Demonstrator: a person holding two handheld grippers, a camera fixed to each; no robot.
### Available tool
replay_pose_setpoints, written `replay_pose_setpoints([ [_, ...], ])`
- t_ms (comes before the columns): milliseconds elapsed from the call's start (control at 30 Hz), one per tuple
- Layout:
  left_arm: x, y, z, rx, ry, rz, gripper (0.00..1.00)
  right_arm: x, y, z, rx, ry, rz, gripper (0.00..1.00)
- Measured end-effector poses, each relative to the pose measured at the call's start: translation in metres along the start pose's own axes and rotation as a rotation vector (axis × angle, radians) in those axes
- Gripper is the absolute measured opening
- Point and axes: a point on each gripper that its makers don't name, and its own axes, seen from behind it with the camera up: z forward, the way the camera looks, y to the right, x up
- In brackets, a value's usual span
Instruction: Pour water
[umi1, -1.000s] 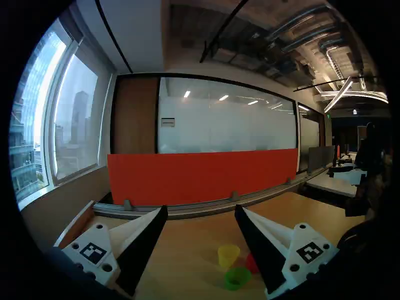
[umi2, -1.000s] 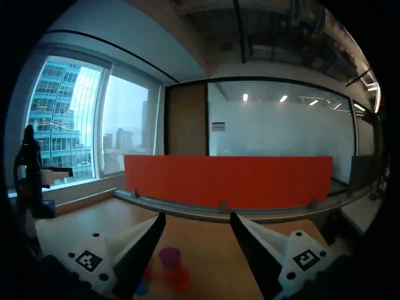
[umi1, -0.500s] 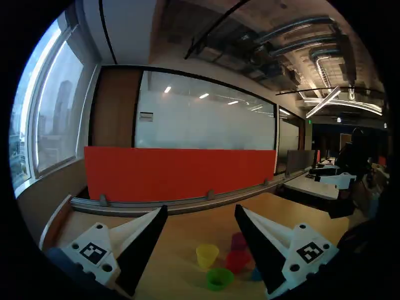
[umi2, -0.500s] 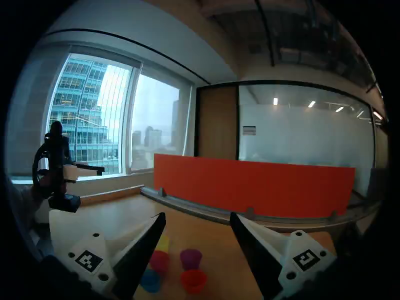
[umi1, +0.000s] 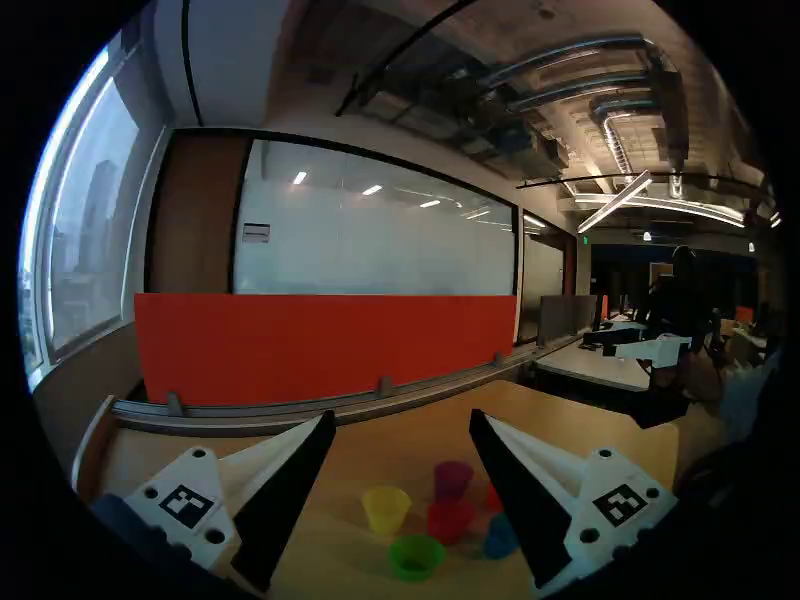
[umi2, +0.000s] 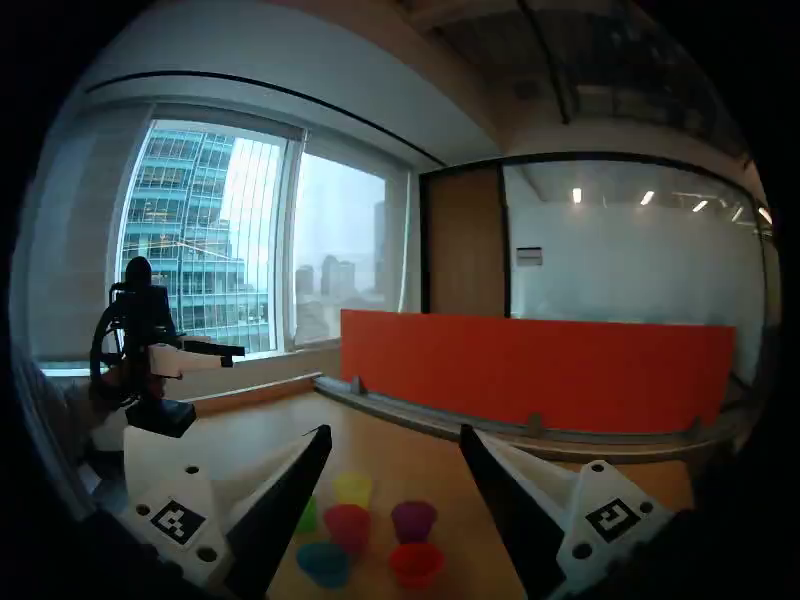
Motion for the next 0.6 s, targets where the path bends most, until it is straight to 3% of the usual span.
replay_pose_setpoints([
  [600,-0.04,0.015,-0.001,-0.093,-0.089,0.038,1.0,-0.036,-0.033,-0.001,0.138,-0.117,-0.078,0.99],
])
